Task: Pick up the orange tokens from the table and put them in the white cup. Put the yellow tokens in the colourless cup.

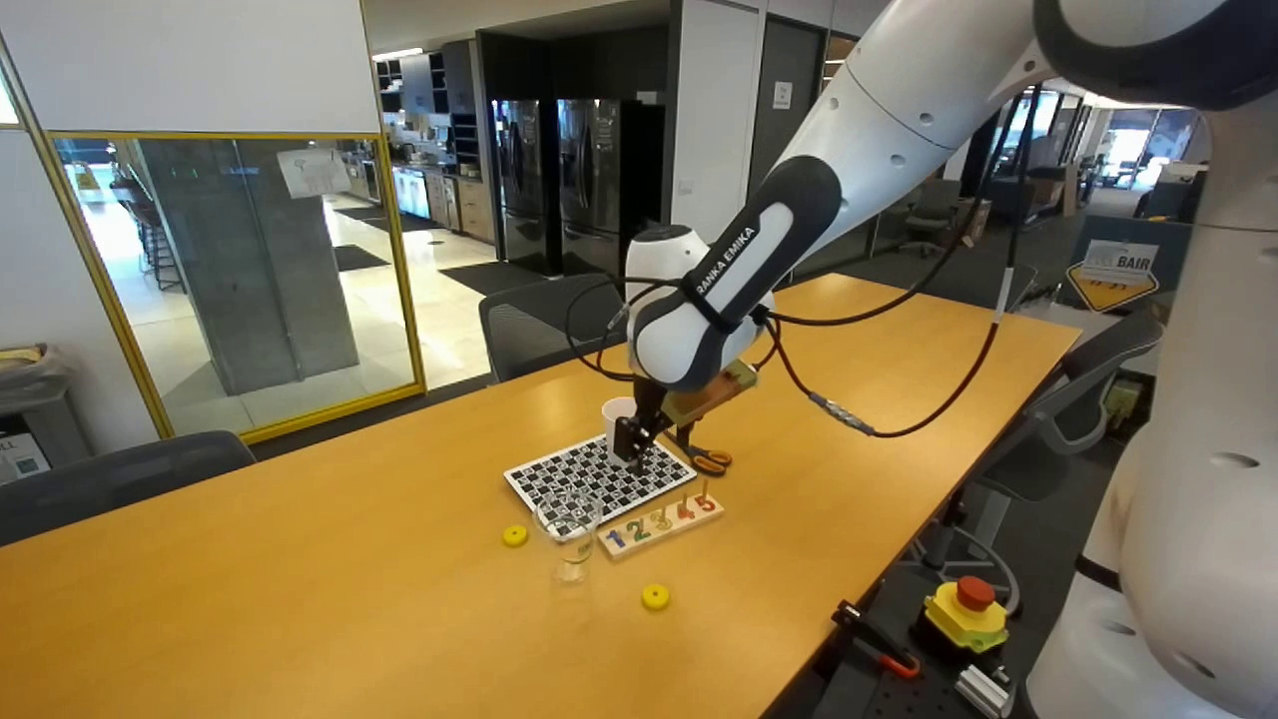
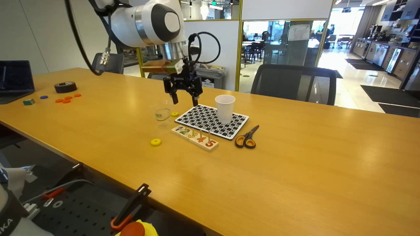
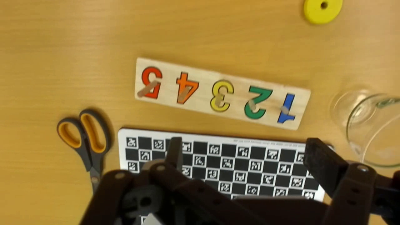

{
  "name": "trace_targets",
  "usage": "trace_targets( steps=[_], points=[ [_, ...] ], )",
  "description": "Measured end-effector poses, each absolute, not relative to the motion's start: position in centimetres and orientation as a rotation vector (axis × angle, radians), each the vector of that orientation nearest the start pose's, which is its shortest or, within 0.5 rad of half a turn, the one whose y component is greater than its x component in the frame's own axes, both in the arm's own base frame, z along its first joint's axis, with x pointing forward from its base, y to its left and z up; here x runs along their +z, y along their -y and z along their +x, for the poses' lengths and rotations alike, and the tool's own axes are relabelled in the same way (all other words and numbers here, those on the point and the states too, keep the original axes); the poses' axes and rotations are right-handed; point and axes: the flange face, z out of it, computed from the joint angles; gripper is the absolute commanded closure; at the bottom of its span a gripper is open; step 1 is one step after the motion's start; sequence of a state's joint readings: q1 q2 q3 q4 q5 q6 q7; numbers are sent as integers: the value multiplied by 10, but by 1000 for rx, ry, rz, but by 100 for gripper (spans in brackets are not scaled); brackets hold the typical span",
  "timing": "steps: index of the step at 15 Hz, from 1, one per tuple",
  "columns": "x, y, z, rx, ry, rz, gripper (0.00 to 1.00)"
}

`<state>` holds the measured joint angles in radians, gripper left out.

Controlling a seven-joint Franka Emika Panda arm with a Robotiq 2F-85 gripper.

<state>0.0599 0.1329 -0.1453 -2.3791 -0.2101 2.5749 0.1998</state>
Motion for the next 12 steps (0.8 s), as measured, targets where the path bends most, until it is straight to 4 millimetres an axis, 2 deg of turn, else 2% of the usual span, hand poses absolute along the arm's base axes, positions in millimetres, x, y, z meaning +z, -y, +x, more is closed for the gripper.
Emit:
trace_targets(
  steps=[5,8,12],
  points=[
    [239,15,459,23,-57,-3237,0],
    [220,0,441,29,15,-3221,0],
    [200,-13,428,-17,82,-3203,0]
  ],
)
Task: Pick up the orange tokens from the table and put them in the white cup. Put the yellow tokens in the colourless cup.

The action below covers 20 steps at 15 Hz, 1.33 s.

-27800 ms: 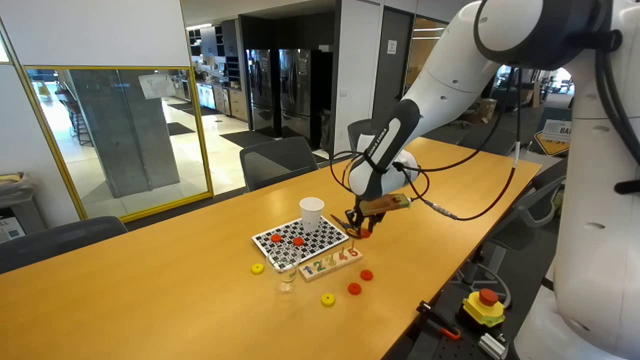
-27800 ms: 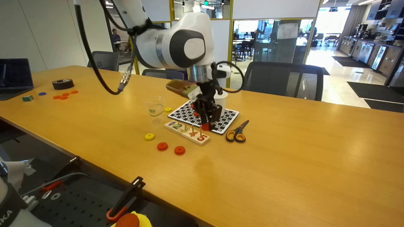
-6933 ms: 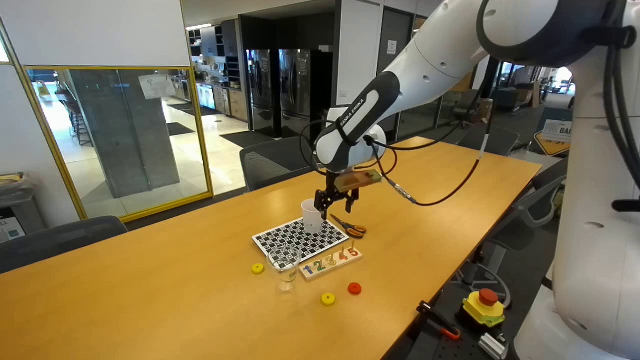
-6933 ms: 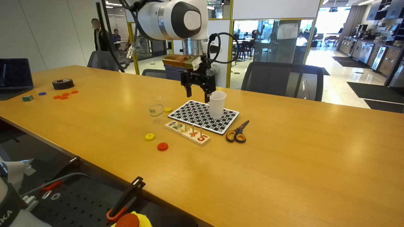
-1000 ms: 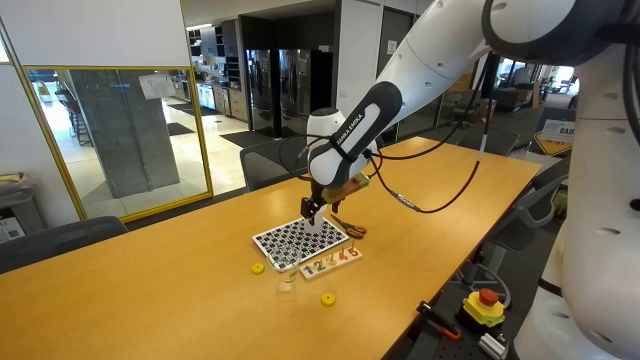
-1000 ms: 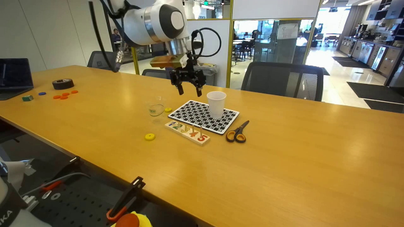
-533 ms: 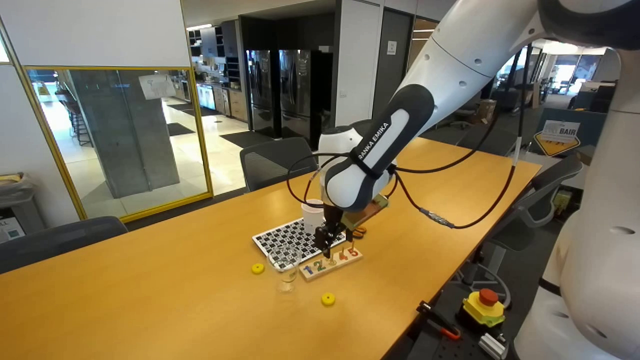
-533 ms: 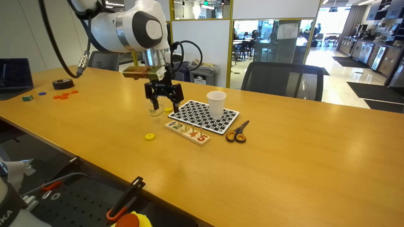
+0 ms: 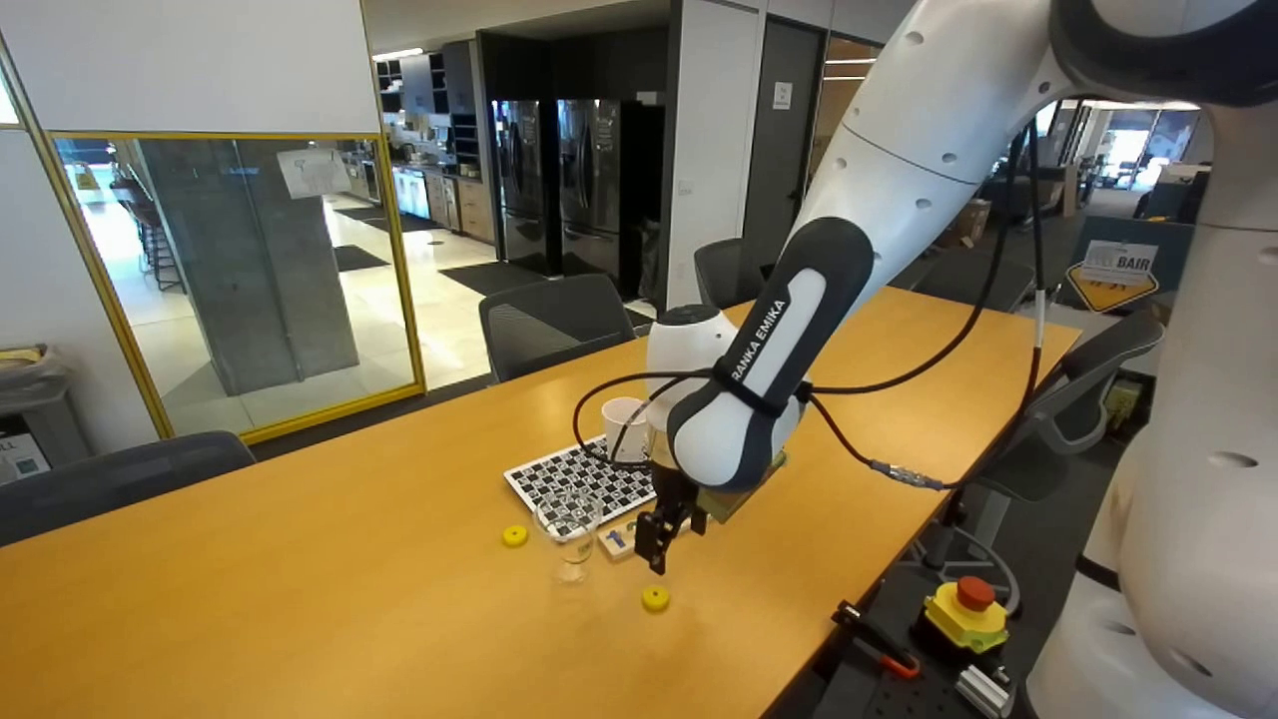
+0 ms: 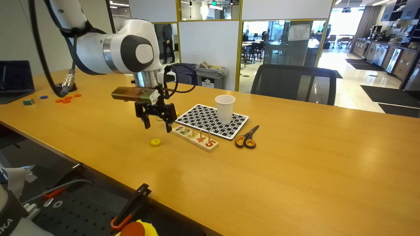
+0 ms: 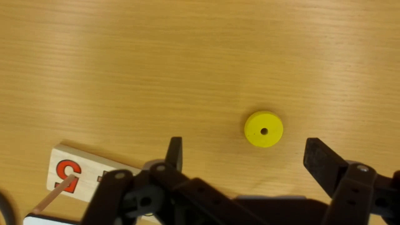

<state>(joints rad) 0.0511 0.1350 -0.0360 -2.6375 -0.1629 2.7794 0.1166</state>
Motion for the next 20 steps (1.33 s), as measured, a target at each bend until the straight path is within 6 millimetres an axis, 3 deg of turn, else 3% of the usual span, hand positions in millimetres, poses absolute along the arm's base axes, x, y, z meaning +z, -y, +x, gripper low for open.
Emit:
trace_targets(
  steps=[10,20],
  points=[
    [149,-32,417,-24,148,-3161,0],
    [141,-35,428,-99,147,-3147,0]
  ],
)
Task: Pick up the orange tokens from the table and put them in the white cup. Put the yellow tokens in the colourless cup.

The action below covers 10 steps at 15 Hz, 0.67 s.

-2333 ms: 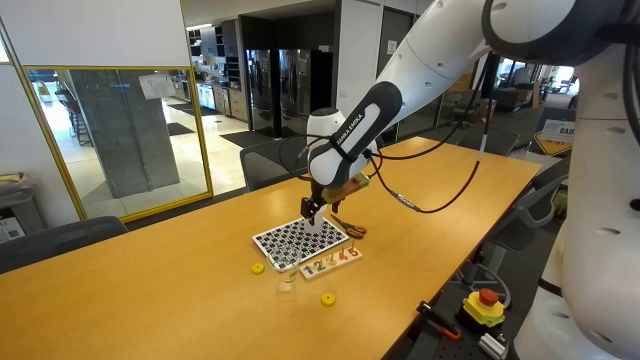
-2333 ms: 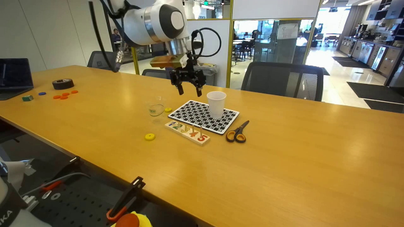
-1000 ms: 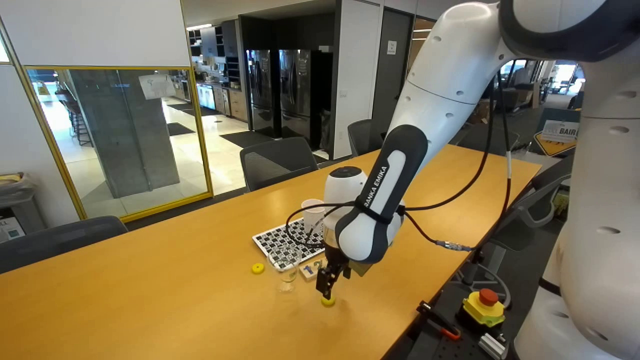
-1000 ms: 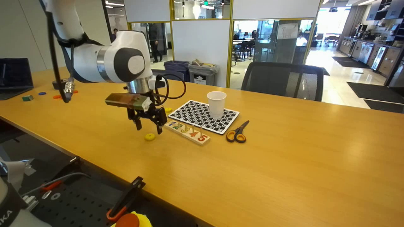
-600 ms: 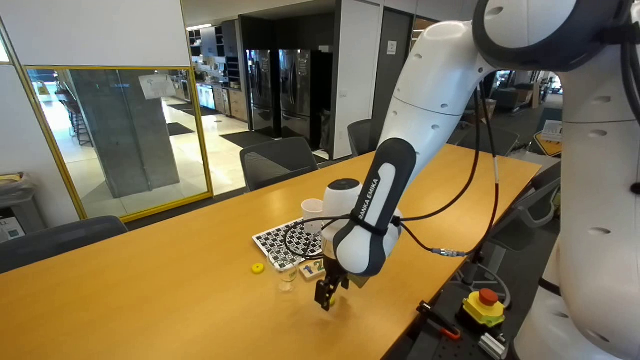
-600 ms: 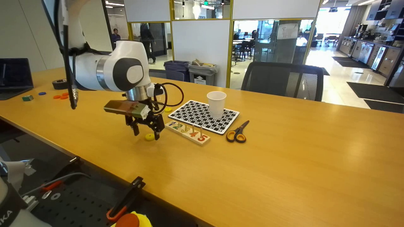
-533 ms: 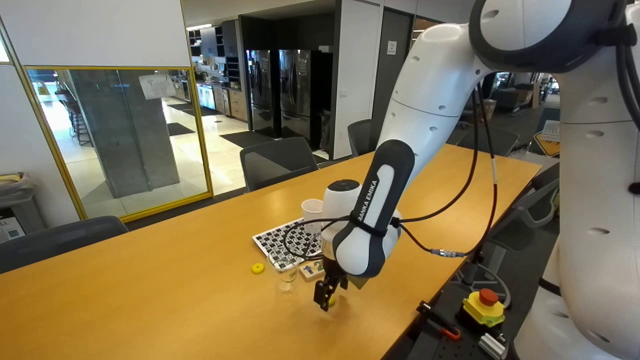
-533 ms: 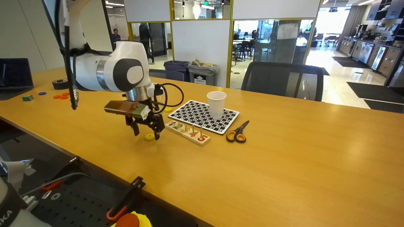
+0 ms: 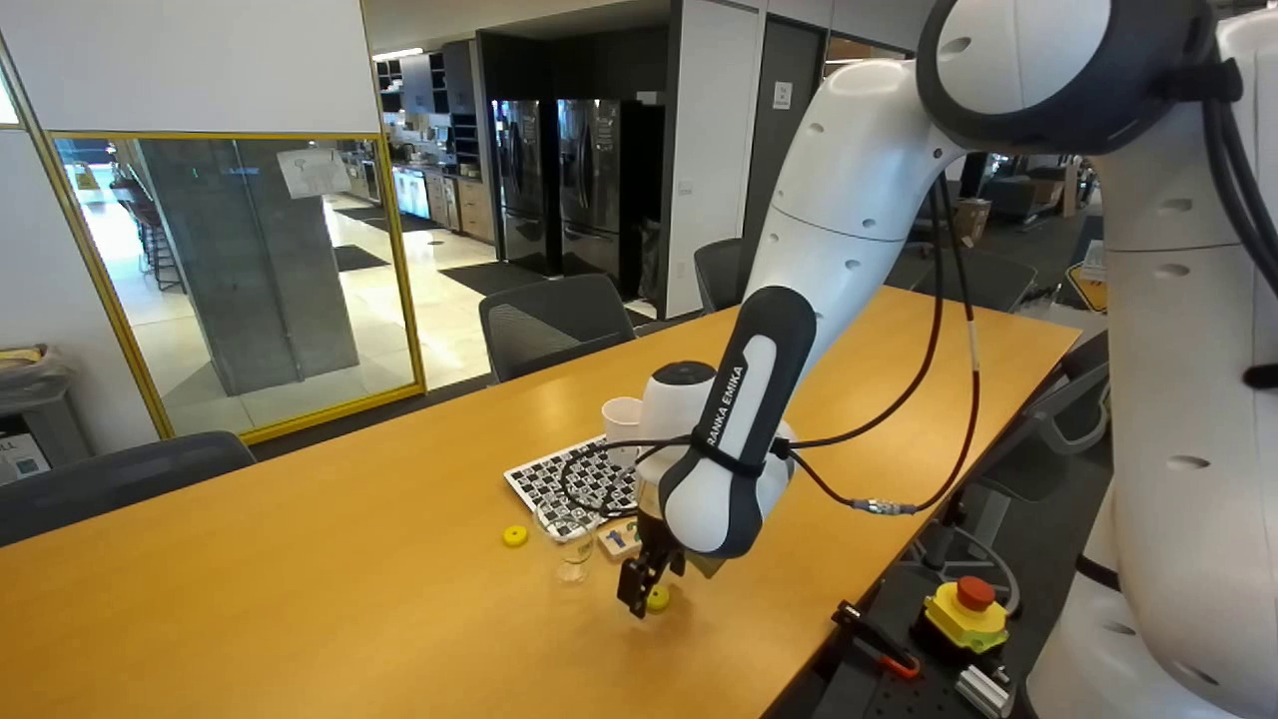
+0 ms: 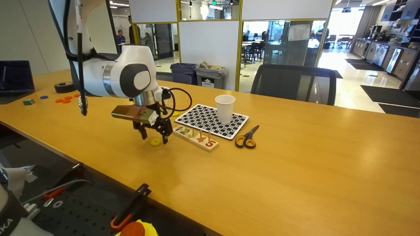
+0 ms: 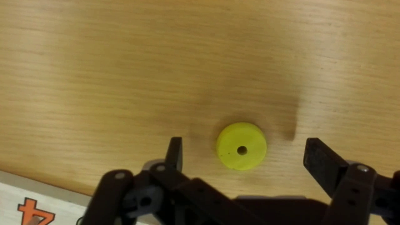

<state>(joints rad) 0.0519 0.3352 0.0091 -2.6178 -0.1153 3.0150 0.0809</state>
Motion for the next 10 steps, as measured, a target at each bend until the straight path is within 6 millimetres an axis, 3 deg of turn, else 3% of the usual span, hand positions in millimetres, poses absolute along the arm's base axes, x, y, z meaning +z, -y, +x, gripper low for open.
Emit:
trace_targets(
  steps=[1,2,10],
  points=[
    [140,-35,428,-98,146,-3146,0],
    [140,-36,428,-97,145,-3145,18],
    [139,-38,428,-92,122,-3138,80]
  ],
)
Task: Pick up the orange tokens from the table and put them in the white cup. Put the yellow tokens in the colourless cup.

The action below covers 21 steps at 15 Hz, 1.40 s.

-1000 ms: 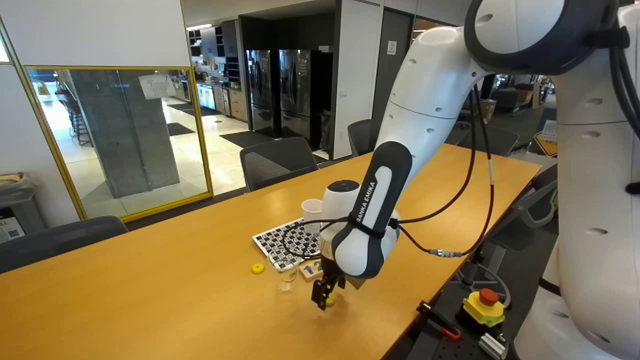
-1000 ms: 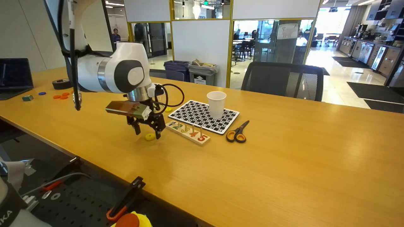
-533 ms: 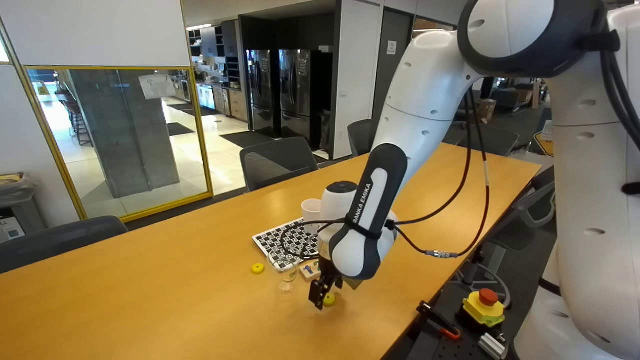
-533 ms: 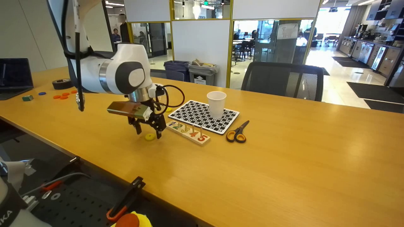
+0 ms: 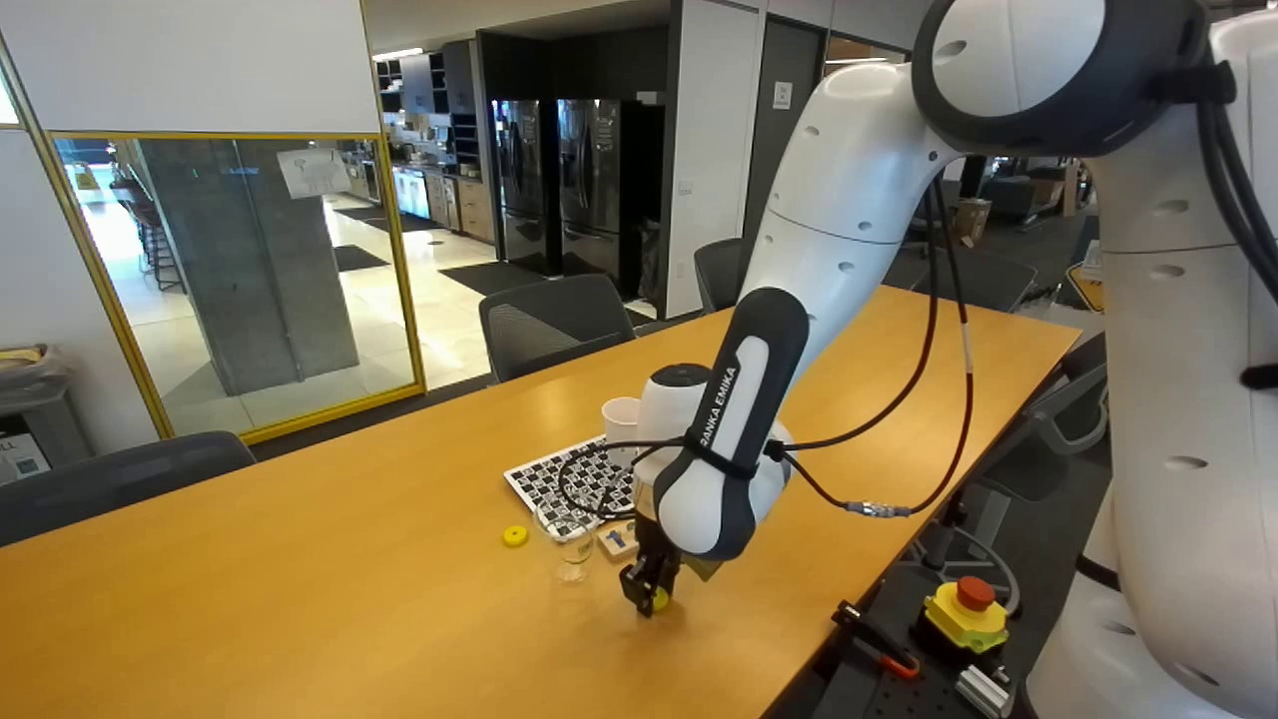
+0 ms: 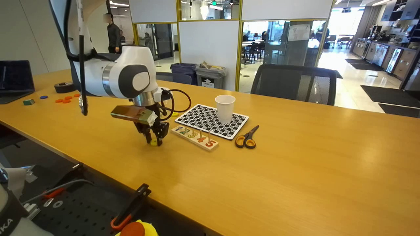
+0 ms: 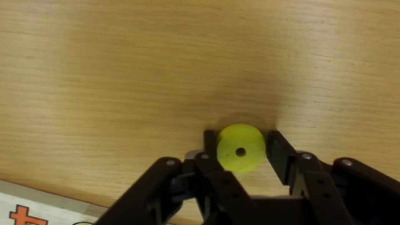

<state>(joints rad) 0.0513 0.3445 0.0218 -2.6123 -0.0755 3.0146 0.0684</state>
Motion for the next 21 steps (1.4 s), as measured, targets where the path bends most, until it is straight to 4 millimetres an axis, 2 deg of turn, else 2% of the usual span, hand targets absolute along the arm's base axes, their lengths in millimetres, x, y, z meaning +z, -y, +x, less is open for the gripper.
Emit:
trace_targets(
  steps=[1,4,7,9,14,17,21],
  points=[
    [139,-37,429,-93,113,-3138,83],
    [140,-35,430,-94,100,-3141,83],
    [155,-24,444,-158,81,-3161,83],
    [179,-15,460,-236,86,-3185,83],
    [261,-7,502,-411,109,-3226,83],
    [287,-19,516,-450,129,-3201,83],
    [287,-48,523,-379,224,-3109,83]
  ],
)
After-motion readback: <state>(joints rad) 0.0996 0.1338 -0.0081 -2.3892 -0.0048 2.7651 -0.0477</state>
